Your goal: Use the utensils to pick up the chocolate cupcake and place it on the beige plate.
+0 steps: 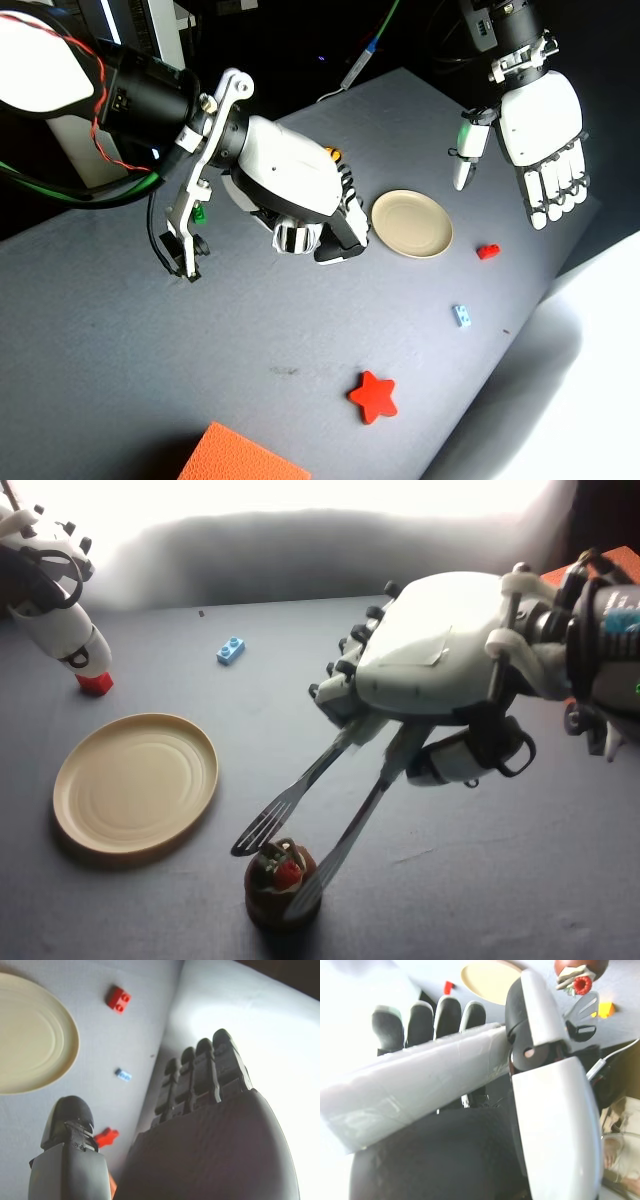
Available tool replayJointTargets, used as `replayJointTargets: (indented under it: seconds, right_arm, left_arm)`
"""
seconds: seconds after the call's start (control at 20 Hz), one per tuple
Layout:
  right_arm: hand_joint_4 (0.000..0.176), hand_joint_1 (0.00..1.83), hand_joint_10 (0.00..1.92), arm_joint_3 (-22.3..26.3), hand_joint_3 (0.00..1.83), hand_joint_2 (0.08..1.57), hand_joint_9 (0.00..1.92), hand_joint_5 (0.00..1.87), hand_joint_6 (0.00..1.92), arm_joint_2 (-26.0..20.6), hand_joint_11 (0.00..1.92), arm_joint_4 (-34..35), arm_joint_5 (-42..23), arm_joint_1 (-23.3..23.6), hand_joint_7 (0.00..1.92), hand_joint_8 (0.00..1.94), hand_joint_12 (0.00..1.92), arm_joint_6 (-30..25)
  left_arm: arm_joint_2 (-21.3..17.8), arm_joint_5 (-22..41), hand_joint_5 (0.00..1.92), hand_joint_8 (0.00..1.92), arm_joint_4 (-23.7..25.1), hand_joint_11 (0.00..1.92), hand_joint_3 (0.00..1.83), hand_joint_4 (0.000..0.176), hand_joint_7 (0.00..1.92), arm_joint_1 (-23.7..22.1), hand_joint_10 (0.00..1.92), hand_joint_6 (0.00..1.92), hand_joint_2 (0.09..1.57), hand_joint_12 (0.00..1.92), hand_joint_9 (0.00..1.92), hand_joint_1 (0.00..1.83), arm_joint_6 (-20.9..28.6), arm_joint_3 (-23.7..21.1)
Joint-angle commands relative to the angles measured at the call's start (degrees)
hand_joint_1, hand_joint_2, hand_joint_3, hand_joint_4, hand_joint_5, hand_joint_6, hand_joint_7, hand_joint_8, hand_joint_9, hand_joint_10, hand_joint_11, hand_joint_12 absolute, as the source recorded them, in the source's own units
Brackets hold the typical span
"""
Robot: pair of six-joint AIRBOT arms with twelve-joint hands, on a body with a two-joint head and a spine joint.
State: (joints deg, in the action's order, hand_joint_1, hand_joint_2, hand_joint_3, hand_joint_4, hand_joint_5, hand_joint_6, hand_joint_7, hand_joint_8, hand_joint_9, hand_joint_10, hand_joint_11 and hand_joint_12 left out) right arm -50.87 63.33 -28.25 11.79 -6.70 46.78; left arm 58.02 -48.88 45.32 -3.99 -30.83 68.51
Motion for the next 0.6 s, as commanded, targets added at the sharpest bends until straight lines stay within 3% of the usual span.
replayJointTargets:
  seconds: [0.0, 0.25, 0.3, 0.35, 0.45, 0.5, 0.55]
  right_arm:
    - [0.000, 0.96, 1.64, -0.2, 0.00, 1.33, 0.39, 0.57, 1.56, -0.1, 0.48, -0.7, -6.3, 0.5, 0.47, 1.31, 1.92, 0.4]
    - [0.000, 0.97, 1.72, -2.4, 0.00, 1.34, 0.35, 0.58, 1.58, 1.1, 0.49, -0.7, -7.3, 0.3, 0.40, 1.36, 1.92, 0.3]
    - [0.000, 0.94, 1.71, -2.8, 0.00, 1.26, 0.32, 0.43, 1.23, 1.3, 0.48, -0.7, -7.4, 0.3, 0.38, 1.33, 1.92, 0.2]
    - [0.000, 0.94, 1.71, -3.0, 0.00, 1.33, 0.33, 0.54, 1.51, 1.4, 0.46, -0.7, -7.4, 0.0, 0.40, 1.35, 1.92, 0.2]
    - [0.000, 0.94, 1.69, -3.2, 0.00, 1.34, 0.34, 0.57, 1.59, 1.7, 0.45, -0.7, -7.4, -0.9, 0.42, 1.33, 1.92, 0.4]
    - [0.000, 0.92, 1.69, -3.2, 0.00, 1.26, 0.27, 0.38, 1.25, 1.8, 0.42, -0.7, -7.4, -1.4, 0.34, 1.33, 1.92, 0.4]
    - [0.000, 0.92, 1.70, -3.1, 0.00, 1.24, 0.25, 0.35, 1.13, 2.0, 0.42, -0.7, -7.4, -1.7, 0.32, 1.33, 1.92, 0.4]
  left_arm:
    - [-0.2, 1.5, 0.00, 0.00, 3.6, 0.02, 0.00, 0.000, 0.00, -0.5, 0.01, 0.00, 1.14, 0.01, 0.02, 0.28, -0.4, 0.0]
    - [-0.2, 1.5, 0.00, 0.00, 3.6, 0.00, 0.00, 0.000, 0.00, -0.5, 0.00, 0.00, 1.14, 0.00, 0.01, 0.29, -0.4, 0.1]
    - [-0.2, 1.5, 0.01, 0.01, 3.6, 0.01, 0.00, 0.000, 0.02, -0.5, 0.00, 0.00, 1.14, 0.00, 0.02, 0.30, -0.4, 0.1]
    - [-0.2, 1.5, 0.01, 0.00, 3.6, 0.01, 0.00, 0.000, 0.01, -0.5, 0.00, 0.00, 1.14, 0.00, 0.02, 0.29, -0.4, 0.2]
    - [-0.1, 1.5, 0.02, 0.00, 3.6, 0.02, 0.00, 0.000, 0.01, -0.5, 0.01, 0.00, 1.14, 0.01, 0.03, 0.31, -0.4, 0.2]
    - [-0.1, 1.5, 0.01, 0.00, 3.6, 0.02, 0.00, 0.000, 0.00, -0.5, 0.00, 0.00, 1.14, 0.01, 0.02, 0.31, -0.4, 0.2]
    - [-0.1, 1.5, 0.01, 0.00, 3.6, 0.01, 0.00, 0.000, 0.00, -0.5, 0.00, 0.00, 1.15, 0.01, 0.02, 0.29, -0.4, 0.1]
